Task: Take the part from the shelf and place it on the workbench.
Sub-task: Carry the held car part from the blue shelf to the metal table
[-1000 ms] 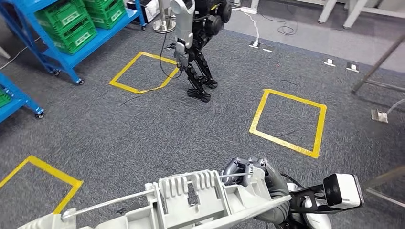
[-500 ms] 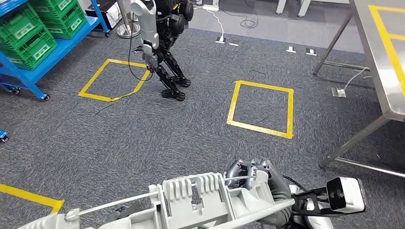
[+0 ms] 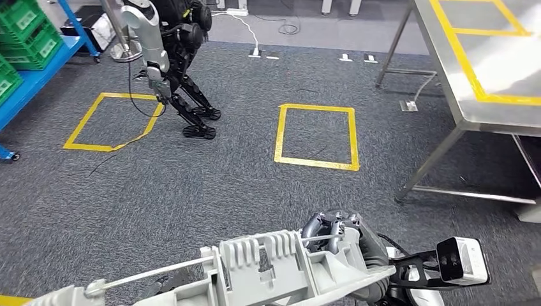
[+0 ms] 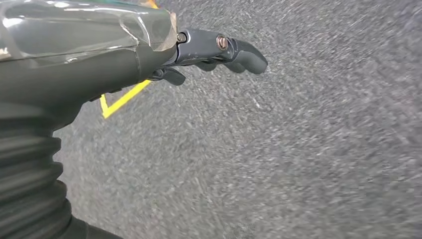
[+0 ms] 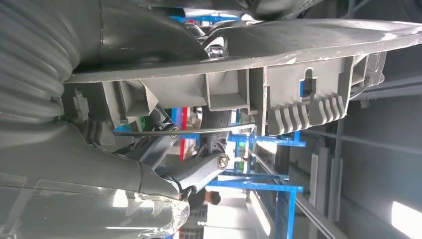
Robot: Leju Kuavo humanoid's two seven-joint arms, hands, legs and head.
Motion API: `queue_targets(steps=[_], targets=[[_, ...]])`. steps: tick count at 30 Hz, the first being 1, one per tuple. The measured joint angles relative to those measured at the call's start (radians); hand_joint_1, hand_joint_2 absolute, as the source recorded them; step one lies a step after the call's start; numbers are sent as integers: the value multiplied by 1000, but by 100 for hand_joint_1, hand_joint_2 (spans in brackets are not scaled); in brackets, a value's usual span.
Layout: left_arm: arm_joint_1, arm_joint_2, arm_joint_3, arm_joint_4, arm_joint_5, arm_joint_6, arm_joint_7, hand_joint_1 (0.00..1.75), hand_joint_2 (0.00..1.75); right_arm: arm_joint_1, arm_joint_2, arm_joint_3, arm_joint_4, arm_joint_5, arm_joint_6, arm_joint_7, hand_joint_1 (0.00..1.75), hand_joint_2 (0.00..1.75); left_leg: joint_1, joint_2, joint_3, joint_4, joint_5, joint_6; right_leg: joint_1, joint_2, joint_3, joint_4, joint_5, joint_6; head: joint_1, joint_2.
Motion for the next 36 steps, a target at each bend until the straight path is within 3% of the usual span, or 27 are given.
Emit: queue_targets(steps=[2, 4, 6, 8, 9, 10, 12, 14, 16, 17, 19, 21, 22, 23, 24, 25, 26, 28, 30, 32, 34, 36], targets=[[-1, 0, 0, -2, -4, 0, 0, 0, 175, 1, -1, 0, -1, 0, 0, -2, 175, 175, -3, 25, 2, -11, 12, 8, -4, 10, -9, -3, 8, 13, -2, 0], [-2, 0, 1, -4, -6, 0, 0, 0, 175, 0, -2, -2, -2, 0, 0, -4, 175, 175, -3, 53, 4, -31, 29, 20, 2, -36, -36, 38, -15, 13, 2, 0], [1, 0, 1, -5, -6, 0, 0, 0, 175, -1, -3, -3, -4, 0, 0, -4, 175, 175, -6, 83, -1, -38, 38, 28, 5, -92, -94, 160, -77, 3, 5, 0], [4, 0, 2, -5, -6, 0, 0, 0, 175, 1, -4, -5, -4, 0, 0, -5, 175, 175, -11, 115, -10, -37, 41, 31, 4, -105, -139, 276, -123, 6, 6, 0], [5, 0, 3, -5, -6, 0, 0, 0, 175, 1, -5, -5, -4, 0, 0, -5, 175, 175, -13, 130, -13, -36, 42, 31, 3, -107, -134, 285, -127, 12, 6, 0], [5, -1, 4, -5, -6, 0, 0, 0, 175, 2, -5, -5, -4, 0, 0, -5, 175, 175, -14, 144, -16, -34, 42, 30, 3, -111, -107, 251, -116, 20, 6, 0], [5, -2, 6, -5, -6, 0, 0, 0, 175, 1, -6, -6, -4, 0, 1, -5, 175, 175, -17, 167, -18, -29, 40, 26, 6, -141, -11, 103, -81, 27, 6, 0], [5, -2, 8, -5, -8, 1, 0, 0, 175, 1, -6, -7, -4, 0, 3, -6, 175, 175, -22, 186, -21, -21, 37, 19, 12, -164, 50, 1, -58, 14, 5, 0], [4, -4, 9, -5, -11, 3, 0, 0, 175, 1, -6, -8, -5, 0, 6, -7, 175, 175, -23, 202, -22, -18, 37, 10, 16, -155, 54, -13, -51, -3, 4, 0], [4, -4, 10, -6, -13, 5, 0, 0, 175, 2, -6, -8, -5, 0, 7, -7, 175, 175, -21, 203, -23, -16, 35, 4, 12, -146, 53, -14, -48, -10, 5, 0], [5, -6, 14, -7, -14, 10, -1, 0, 175, -1, -5, -8, -5, 0, 9, -7, 175, 175, -14, 170, -38, 23, 4, -8, 5, -129, 53, -19, -41, -21, 4, 0], [12, -5, 21, -7, -11, 21, -6, 0, 175, -7, -4, -6, -5, -1, 9, -2, 175, 175, -4, 117, -84, 139, -64, -20, 3, -110, 51, -19, -36, -29, 3, 0], [18, -5, 27, -7, -7, 28, -10, 0, 175, -10, -3, -4, -4, -3, 9, 2, 175, 175, -1, 104, -115, 210, -96, -24, 4, -100, 50, -18, -35, -31, 3, 0], [26, -4, 34, -7, -3, 34, -15, 0, 175, -12, -2, -1, -4, -5, 9, 7, 175, 175, 1, 99, -138, 264, -113, -27, 5, -88, 49, -17, -34, -31, 3, 0], [33, -4, 40, -7, 2, 40, -19, 0, 175, -14, -1, 3, -3, -7, 9, 12, 175, 175, 2, 97, -147, 284, -111, -28, 6, -76, 48, -15, -34, -31, 3, 0], [38, -3, 46, -7, 4, 44, -23, 0, 175, -17, 0, 6, -3, -9, 8, 16, 175, 175, 4, 95, -136, 260, -88, -28, 6, -63, 48, -13, -34, -31, 3, 0], [42, -3, 51, -7, 7, 47, -26, 0, 175, -19, 1, 10, -3, -10, 8, 19, 175, 175, 6, 88, -108, 201, -51, -26, 6, -51, 48, -11, -34, -30, 3, 0], [47, -3, 61, -7, 11, 53, -30, 0, 175, -29, 4, 17, -2, -12, 8, 26, 175, 175, 11, 44, -44, 62, 8, -22, 7, -29, 45, -7, -31, -25, 4, 0], [53, -3, 72, -7, 17, 58, -34, 0, 175, -40, 8, 25, -2, -12, 8, 31, 175, 175, 11, 14, -22, 5, 22, -18, 7, -9, 33, -6, -24, -14, 3, 0], [57, -6, 80, -6, 22, 64, -39, 0, 175, -45, 11, 33, -1, -16, 9, 35, 175, 175, 8, 30, -25, -1, 28, -9, 4, 6, 21, -7, -17, -2, 1, 0], [59, -11, 89, -6, 30, 71, -50, 0, 175, -52, 12, 40, 0, -26, 9, 40, 175, 175, 8, 53, -25, -13, 40, 7, 5, -28, 0, 20, -31, 1, 2, 0], [65, -14, 99, -4, 42, 79, -63, 0, 175, -67, 11, 49, 3, -41, 10, 44, 175, 175, 6, 80, -28, -20, 47, 18, 7, -85, -54, 125, -84, -7, 5, 0]])
